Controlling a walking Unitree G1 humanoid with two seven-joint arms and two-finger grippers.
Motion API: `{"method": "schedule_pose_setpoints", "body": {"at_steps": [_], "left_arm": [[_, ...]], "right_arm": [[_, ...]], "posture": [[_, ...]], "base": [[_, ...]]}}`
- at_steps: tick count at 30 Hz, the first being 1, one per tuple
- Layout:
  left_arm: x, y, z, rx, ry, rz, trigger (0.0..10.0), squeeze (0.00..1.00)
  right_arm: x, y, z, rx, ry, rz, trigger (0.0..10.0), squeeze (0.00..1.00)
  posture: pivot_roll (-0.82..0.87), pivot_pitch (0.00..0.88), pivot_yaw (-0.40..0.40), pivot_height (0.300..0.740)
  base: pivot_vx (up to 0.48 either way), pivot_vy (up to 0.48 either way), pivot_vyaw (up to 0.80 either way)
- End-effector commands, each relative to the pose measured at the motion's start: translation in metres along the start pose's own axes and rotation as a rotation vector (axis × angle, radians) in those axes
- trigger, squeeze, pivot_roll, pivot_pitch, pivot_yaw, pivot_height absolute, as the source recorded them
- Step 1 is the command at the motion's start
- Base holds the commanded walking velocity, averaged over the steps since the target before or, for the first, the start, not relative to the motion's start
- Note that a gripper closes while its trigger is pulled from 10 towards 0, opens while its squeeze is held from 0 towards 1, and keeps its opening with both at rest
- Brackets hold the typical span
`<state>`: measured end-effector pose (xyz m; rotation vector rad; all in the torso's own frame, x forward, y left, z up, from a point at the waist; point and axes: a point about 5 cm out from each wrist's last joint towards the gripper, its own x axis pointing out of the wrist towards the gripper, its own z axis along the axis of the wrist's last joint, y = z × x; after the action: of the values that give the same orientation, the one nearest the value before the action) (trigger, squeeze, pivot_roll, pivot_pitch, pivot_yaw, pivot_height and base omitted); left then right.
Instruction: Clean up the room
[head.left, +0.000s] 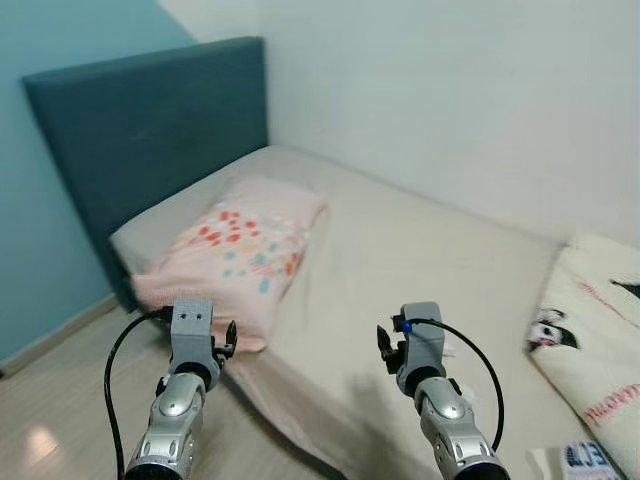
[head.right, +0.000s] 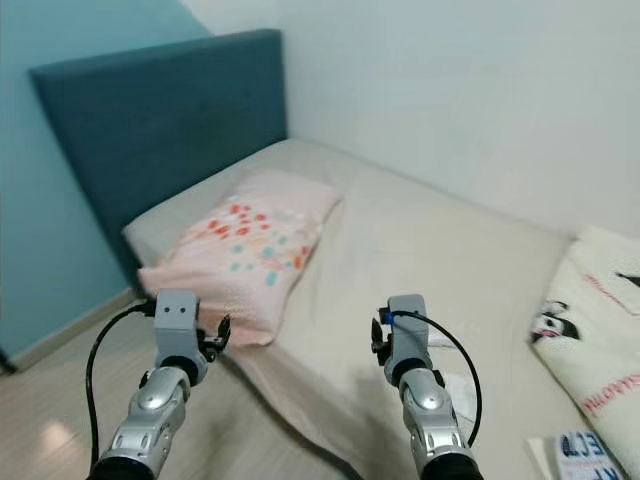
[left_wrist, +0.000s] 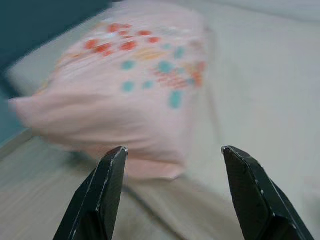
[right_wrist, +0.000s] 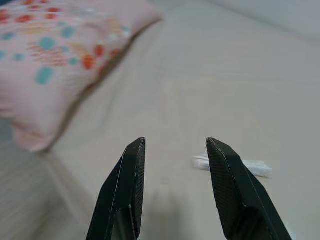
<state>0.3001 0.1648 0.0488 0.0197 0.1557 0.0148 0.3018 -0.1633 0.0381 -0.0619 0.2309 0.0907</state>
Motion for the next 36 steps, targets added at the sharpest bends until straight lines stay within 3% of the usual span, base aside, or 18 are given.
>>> {"method": "schedule_pose_setpoints", "body": {"at_steps": [1, 36], "left_arm": [[0.0001, 0.0009, 0.0019, 0.014, -0.008, -0.004, 10.0, 0.0], [0.0032, -0.0034, 0.0064, 0.027, -0.02, -0.038, 10.0, 0.0]], "right_arm": [[-0.0002, -0.0011, 0.0006, 0.012, 0.0, -0.011, 10.0, 0.0], [-0.0033, -0.0037, 0.0003, 0.02, -0.004, -0.027, 10.0, 0.0]], "posture": [[-0.03, 0.0, -0.036, 0.74], [-0.03, 0.0, -0.024, 0.74]], "base": [[0.0, 0.0, -0.8], [0.0, 0.0, -0.8]]}}
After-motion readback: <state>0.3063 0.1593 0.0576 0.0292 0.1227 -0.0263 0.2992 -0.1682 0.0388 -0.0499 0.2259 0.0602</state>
